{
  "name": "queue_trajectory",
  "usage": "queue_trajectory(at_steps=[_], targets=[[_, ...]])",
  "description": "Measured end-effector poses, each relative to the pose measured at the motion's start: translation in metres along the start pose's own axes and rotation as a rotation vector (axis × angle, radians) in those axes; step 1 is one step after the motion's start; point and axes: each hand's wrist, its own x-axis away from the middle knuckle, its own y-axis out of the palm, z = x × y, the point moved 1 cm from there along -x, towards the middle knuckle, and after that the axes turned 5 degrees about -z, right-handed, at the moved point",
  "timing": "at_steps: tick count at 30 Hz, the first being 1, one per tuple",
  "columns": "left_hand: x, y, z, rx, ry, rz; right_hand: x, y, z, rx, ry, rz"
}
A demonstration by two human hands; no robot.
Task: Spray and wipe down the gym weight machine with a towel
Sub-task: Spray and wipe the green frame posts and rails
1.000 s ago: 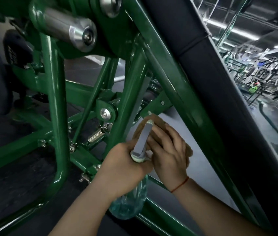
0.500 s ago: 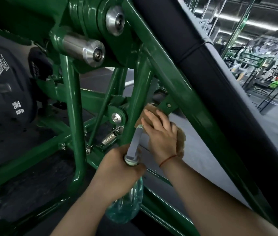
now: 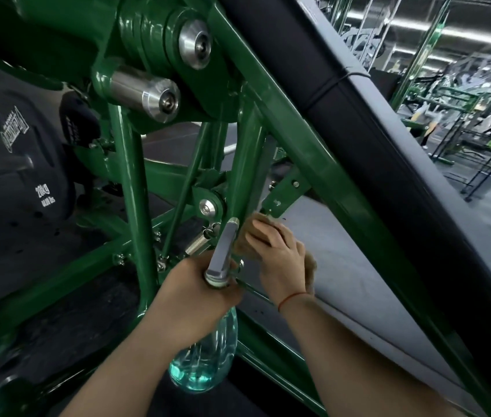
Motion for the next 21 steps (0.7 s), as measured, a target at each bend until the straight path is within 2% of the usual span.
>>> queue_trajectory(at_steps=[3,5,8,11,13,17,21], targets=[[-0.002,0.000,-0.001,-0.007,-0.014,-0.003,0.016,0.002,0.000,-0.454,0.417,0.061],[-0.005,0.002,-0.001,-0.006,-0.020,0.004,0.015,-0.006,0.001,-0.668,0.679,0.105],[-0.007,0.005,0.001,0.026,-0.032,0.022,0.000,-0.026,-0.001,-0.982,0.882,0.337],[-0.012,0.010,0.003,0.004,-0.031,0.026,-0.025,-0.040,-0.003,-1.221,0.856,0.494],[-0.015,0.011,0.003,-0.024,-0.022,0.030,-0.038,-0.042,-0.010,-1.292,0.816,0.451],[-0.018,0.011,0.000,-0.019,-0.003,0.072,-0.034,-0.038,-0.006,-1.050,0.725,0.301],[-0.016,0.011,0.001,-0.036,0.018,0.077,-0.030,-0.039,0.011,-0.900,0.705,0.073]])
